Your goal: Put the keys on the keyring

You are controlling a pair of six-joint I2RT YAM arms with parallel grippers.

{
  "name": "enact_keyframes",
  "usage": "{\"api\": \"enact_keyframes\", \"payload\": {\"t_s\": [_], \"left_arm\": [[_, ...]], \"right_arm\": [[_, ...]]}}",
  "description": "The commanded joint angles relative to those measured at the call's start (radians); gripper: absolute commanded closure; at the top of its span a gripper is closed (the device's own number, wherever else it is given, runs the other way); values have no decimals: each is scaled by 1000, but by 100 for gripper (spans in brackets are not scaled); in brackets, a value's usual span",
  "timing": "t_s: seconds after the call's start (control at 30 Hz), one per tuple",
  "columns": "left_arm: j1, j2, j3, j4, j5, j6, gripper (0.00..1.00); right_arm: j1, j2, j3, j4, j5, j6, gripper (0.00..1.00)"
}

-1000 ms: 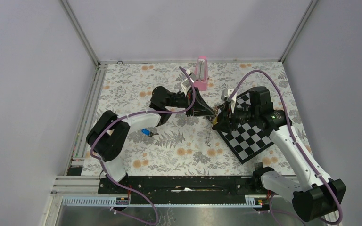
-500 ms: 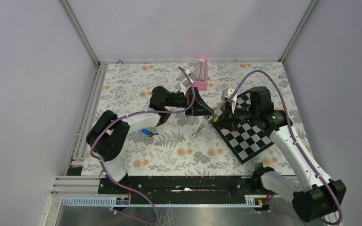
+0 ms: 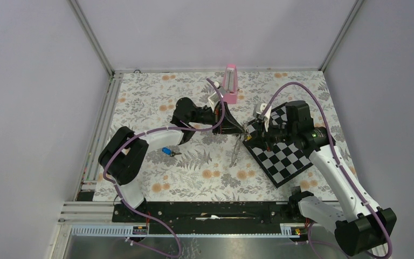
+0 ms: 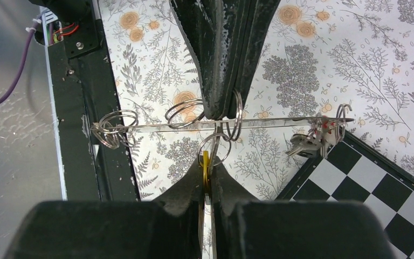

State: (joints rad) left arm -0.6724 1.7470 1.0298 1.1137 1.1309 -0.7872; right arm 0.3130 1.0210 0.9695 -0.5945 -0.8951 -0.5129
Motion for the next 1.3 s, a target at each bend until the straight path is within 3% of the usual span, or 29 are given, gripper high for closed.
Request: {"api": "enact_keyframes", "payload": {"t_s": [0.0,0.47,0.73,1.03,1.27], "left_arm": [[8,-46,11,21,12,62,100],[1,-75,75,-427,61,427,100],[1,-104,106,-733,15,682,100],[59,-199,32,-776,-21,723,69],[242,-339,-52,-880,-22,774,39]], "right_arm": [[-3,-19,39,-48,47,-27,96],[-2,81,168,-207,155,-59,100],[26,168,267,-286,244,-77,100],[159,222,281,-189,293,-16,100],[234,348,381,-174,289,-4,100]]}}
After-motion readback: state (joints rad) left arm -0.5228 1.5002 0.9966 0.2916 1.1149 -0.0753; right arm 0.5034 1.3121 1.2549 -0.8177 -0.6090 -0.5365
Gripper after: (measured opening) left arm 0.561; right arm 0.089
